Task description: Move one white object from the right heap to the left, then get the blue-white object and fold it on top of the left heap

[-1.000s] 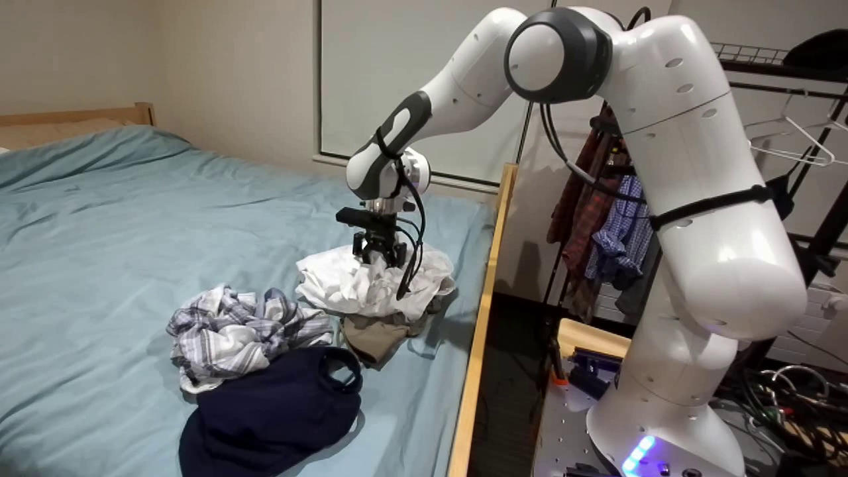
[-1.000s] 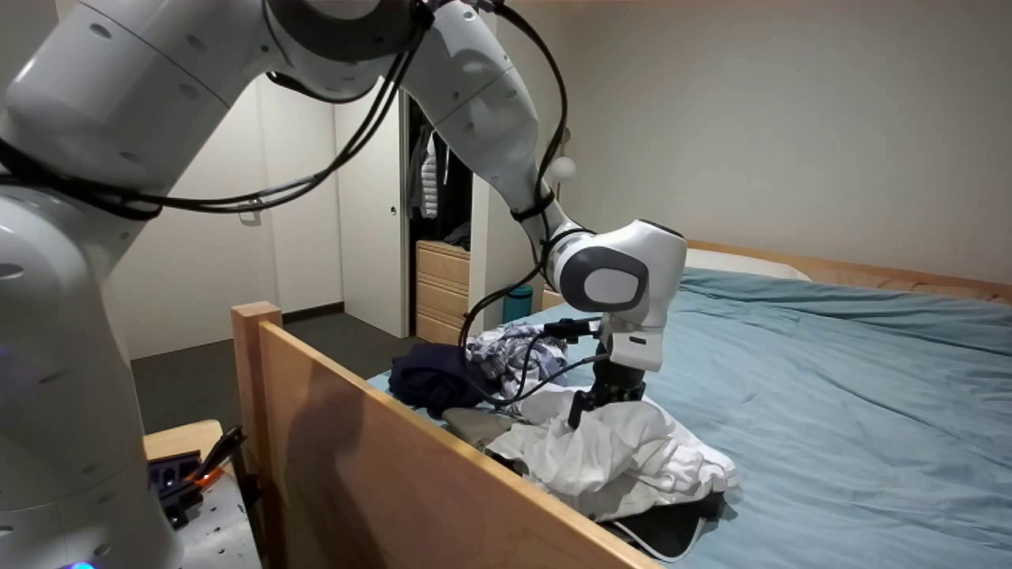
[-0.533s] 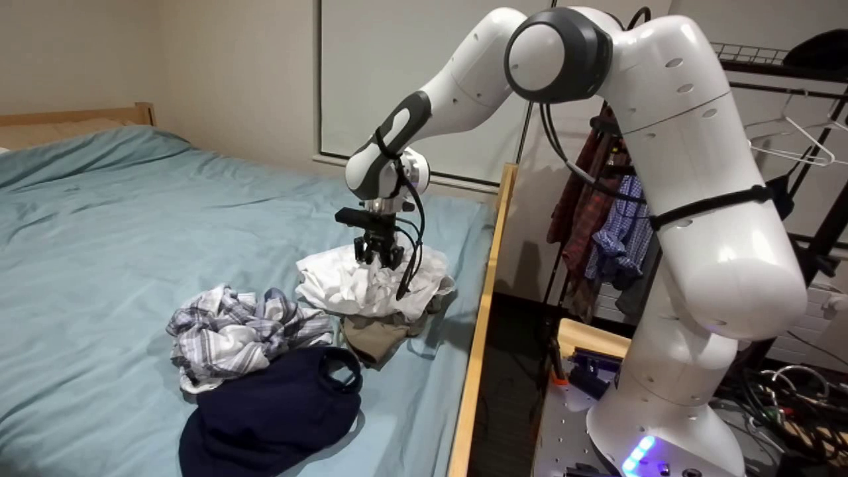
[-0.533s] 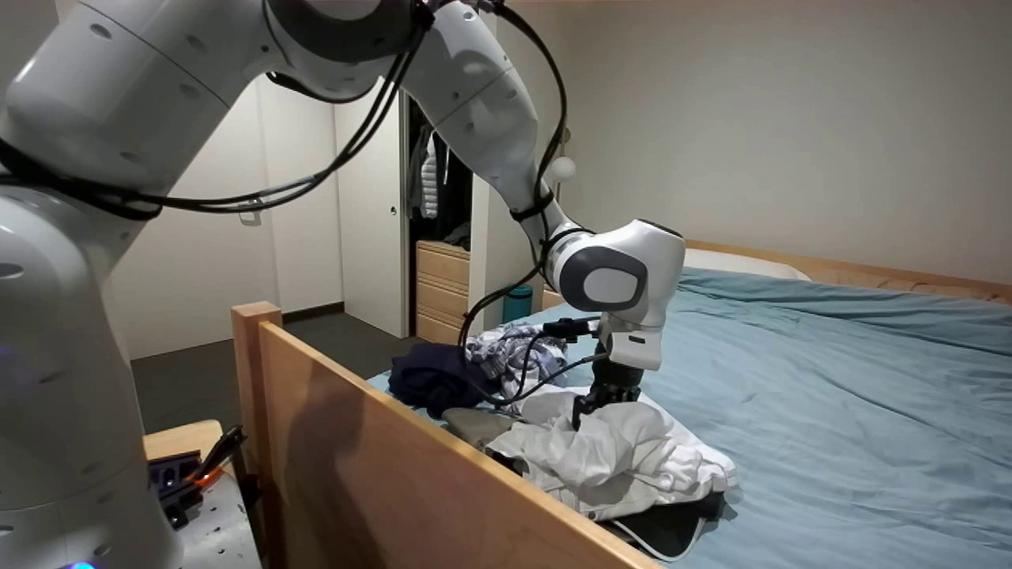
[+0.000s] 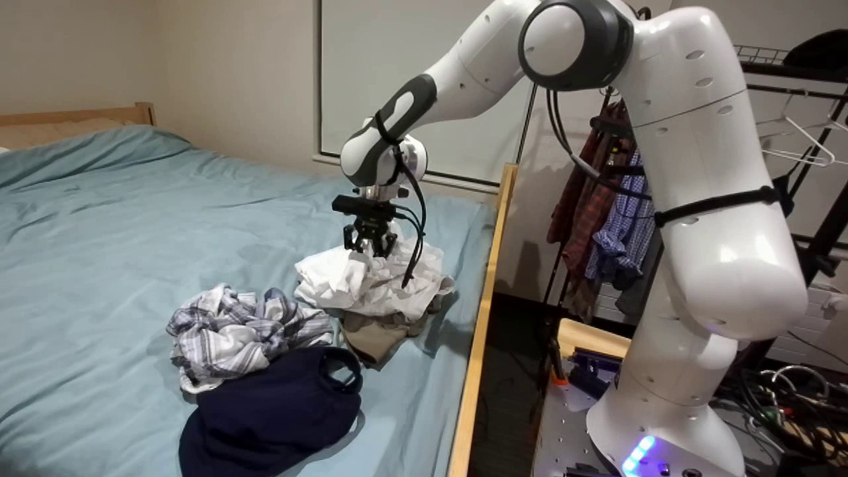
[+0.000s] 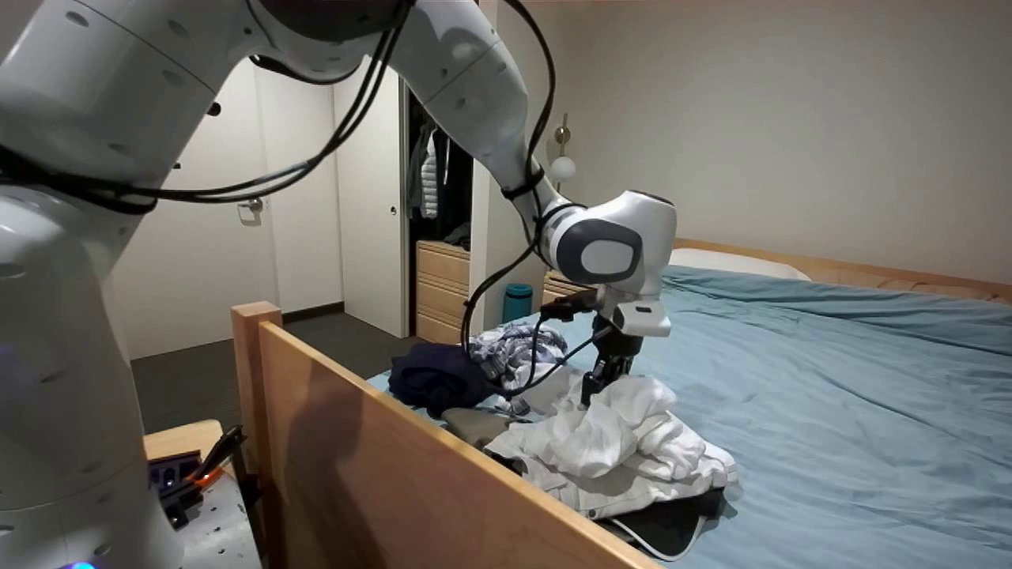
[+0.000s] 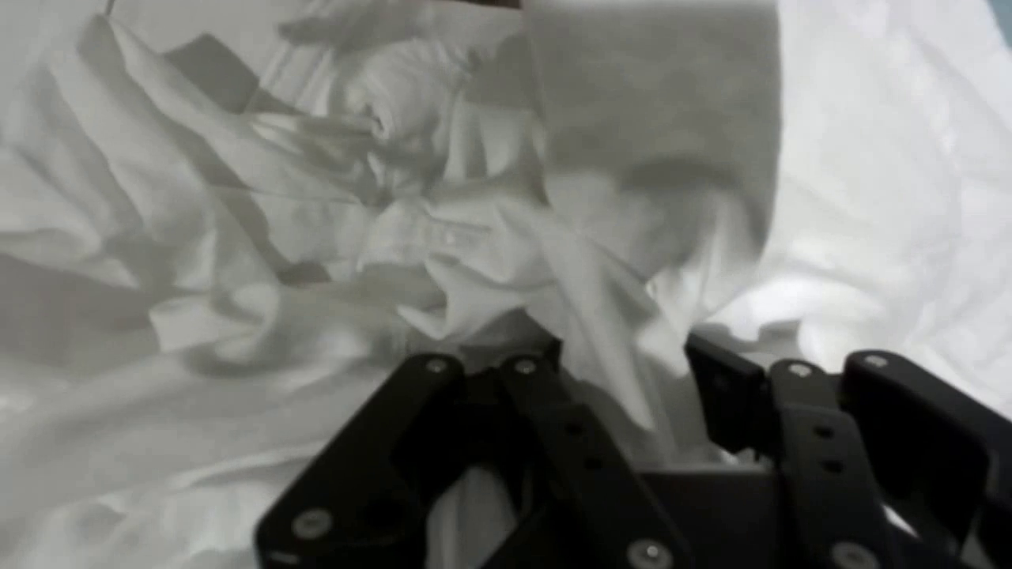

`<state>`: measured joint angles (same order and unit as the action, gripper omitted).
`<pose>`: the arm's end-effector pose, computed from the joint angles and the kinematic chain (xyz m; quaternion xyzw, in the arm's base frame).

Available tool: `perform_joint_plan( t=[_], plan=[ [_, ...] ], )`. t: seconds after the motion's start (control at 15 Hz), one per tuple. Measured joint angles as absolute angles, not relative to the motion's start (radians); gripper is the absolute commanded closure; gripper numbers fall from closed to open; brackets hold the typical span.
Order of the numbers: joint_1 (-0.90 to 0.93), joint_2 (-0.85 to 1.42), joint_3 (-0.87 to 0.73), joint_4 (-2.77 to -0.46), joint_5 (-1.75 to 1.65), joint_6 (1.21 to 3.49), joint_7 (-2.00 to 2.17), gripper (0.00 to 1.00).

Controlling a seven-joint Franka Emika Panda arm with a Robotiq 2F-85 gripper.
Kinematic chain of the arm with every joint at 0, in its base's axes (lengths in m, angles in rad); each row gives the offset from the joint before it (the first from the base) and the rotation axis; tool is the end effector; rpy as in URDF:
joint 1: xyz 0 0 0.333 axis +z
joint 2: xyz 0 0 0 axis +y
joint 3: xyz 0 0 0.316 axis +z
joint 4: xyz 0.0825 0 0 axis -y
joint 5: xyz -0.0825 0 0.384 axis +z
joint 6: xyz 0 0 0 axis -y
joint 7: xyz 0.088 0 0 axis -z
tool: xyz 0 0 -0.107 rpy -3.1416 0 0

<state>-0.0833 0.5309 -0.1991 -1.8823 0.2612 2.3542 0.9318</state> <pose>0.6088 -0.1665 0.2261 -0.7709 0.6353 0.0324 0.0312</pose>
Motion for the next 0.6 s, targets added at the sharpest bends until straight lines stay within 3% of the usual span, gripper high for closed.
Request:
perform_joint_plan(
  t=[0.6],
  plan=[
    [0.024, 0.080, -0.210, -2.109, -0.146, 2.460, 0.929, 0.92]
  ],
)
